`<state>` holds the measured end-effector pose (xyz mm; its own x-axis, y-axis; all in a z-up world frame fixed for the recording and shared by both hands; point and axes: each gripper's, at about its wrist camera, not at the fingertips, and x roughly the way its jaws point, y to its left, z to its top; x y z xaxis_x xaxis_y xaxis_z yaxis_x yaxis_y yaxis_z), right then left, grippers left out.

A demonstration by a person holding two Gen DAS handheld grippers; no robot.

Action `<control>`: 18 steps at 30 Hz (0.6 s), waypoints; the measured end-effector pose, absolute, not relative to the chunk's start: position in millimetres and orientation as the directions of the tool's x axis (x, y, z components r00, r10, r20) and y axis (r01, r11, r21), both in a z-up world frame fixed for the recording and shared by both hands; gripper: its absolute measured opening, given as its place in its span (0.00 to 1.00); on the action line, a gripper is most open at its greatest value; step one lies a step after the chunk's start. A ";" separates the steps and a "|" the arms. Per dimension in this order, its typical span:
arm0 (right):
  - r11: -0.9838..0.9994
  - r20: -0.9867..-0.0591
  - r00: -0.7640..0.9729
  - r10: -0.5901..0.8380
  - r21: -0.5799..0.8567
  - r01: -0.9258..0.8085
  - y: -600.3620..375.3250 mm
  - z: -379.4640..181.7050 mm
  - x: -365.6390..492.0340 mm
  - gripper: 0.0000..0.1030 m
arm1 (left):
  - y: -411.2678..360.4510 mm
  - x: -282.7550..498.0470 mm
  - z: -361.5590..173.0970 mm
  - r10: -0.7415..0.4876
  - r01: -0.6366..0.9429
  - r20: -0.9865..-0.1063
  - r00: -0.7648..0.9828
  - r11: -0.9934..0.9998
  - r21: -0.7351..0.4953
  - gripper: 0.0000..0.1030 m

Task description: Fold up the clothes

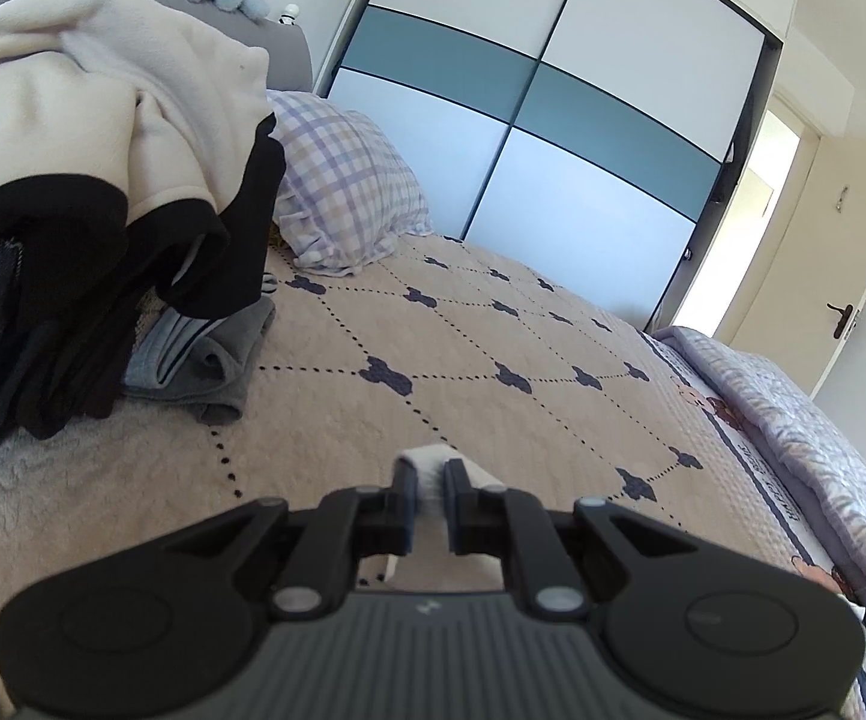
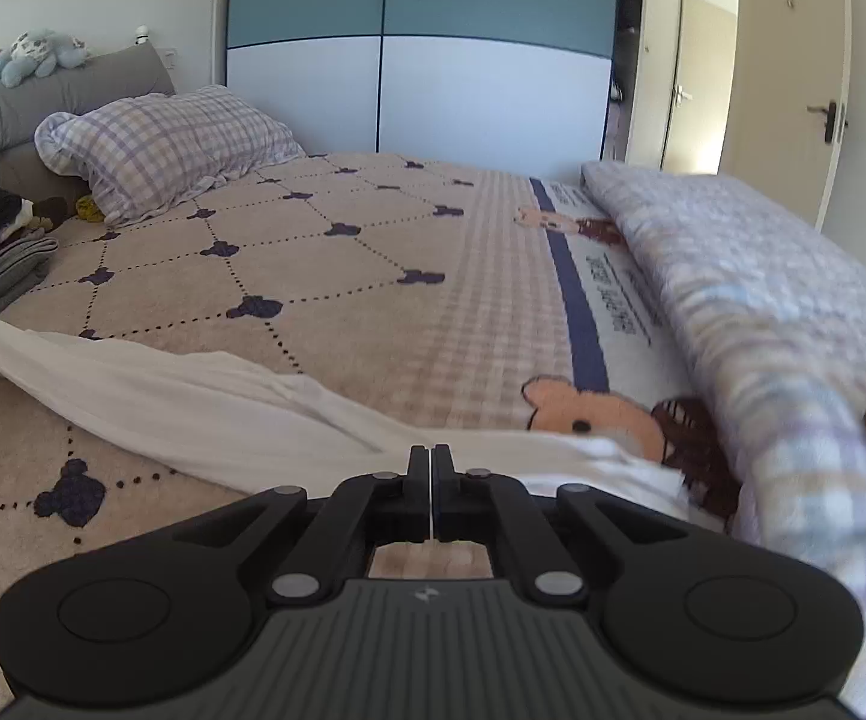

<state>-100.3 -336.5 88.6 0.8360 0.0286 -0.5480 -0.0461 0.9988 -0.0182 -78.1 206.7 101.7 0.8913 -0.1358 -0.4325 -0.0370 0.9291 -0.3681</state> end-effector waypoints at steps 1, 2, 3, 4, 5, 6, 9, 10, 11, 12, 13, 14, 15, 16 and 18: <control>1.000 -0.570 0.821 0.030 0.024 -0.020 -342.6 79.5 -98.3 0.06 | 206.2 -81.8 101.0 -0.137 -0.038 -0.435 0.890 0.928 -0.370 0.09; 0.998 -0.596 0.803 0.031 0.068 0.012 -348.7 71.0 -94.3 0.09 | 205.6 -85.8 100.3 -0.136 -0.040 -0.437 0.889 0.928 -0.370 0.09; 0.993 -0.616 0.787 0.040 0.113 0.038 -354.8 63.5 -89.7 0.21 | 204.7 -89.1 99.9 -0.133 -0.041 -0.438 0.889 0.929 -0.367 0.09; 0.981 -0.635 0.770 0.056 0.180 0.077 -363.8 54.6 -83.5 0.37 | 203.7 -92.2 99.2 -0.130 -0.043 -0.440 0.888 0.932 -0.360 0.09; 0.963 -0.646 0.760 0.071 0.244 0.117 -372.1 47.5 -79.0 0.42 | 202.8 -94.9 98.1 -0.126 -0.044 -0.444 0.887 0.934 -0.354 0.09; 0.940 -0.645 0.759 0.084 0.303 0.154 -379.9 43.7 -75.0 0.43 | 201.9 -97.5 97.0 -0.123 -0.046 -0.448 0.885 0.937 -0.347 0.09; 0.840 -0.596 0.792 0.133 0.491 0.229 -401.8 38.0 -65.6 0.44 | 203.7 -103.1 92.3 -0.116 -0.056 -0.460 0.881 0.937 -0.344 0.09; 0.807 -0.575 0.804 0.152 0.542 0.235 -406.0 37.1 -61.6 0.44 | 204.5 -103.4 91.2 -0.114 -0.058 -0.463 0.879 0.938 -0.342 0.09; 0.790 -0.568 0.806 0.167 0.567 0.235 -405.4 36.0 -56.0 0.44 | 205.1 -103.0 90.3 -0.111 -0.059 -0.465 0.878 0.940 -0.337 0.09; 0.789 -0.573 0.801 0.175 0.568 0.233 -402.4 34.6 -49.0 0.44 | 205.6 -102.5 89.6 -0.108 -0.060 -0.468 0.877 0.942 -0.331 0.09; 0.800 -0.584 0.793 0.170 0.552 0.235 -396.5 32.7 -43.3 0.44 | 206.3 -102.0 89.2 -0.106 -0.061 -0.468 0.877 0.943 -0.328 0.09; 0.817 -0.605 0.781 0.155 0.523 0.243 -390.3 30.6 -36.2 0.44 | 206.9 -101.4 88.8 -0.105 -0.061 -0.468 0.877 0.944 -0.325 0.09; 0.833 -0.637 0.759 0.132 0.486 0.263 -384.4 26.2 -27.9 0.44 | 207.5 -100.8 88.5 -0.103 -0.061 -0.468 0.878 0.945 -0.323 0.09; 0.848 -0.667 0.737 0.107 0.448 0.282 -378.7 21.9 -19.7 0.43 | 207.8 -99.7 88.1 -0.102 -0.063 -0.470 0.877 0.945 -0.321 0.09; 0.873 -0.698 0.714 0.054 0.380 0.305 -370.1 15.8 -12.9 0.23 | 209.5 -96.9 87.5 -0.101 -0.063 -0.474 0.875 0.946 -0.318 0.09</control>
<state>-12.9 -370.1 15.8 0.7137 0.0545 -0.6983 0.3054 0.8730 0.3802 -96.9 209.5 87.5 0.8746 -0.1009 -0.4742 -0.0631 0.9461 -0.3177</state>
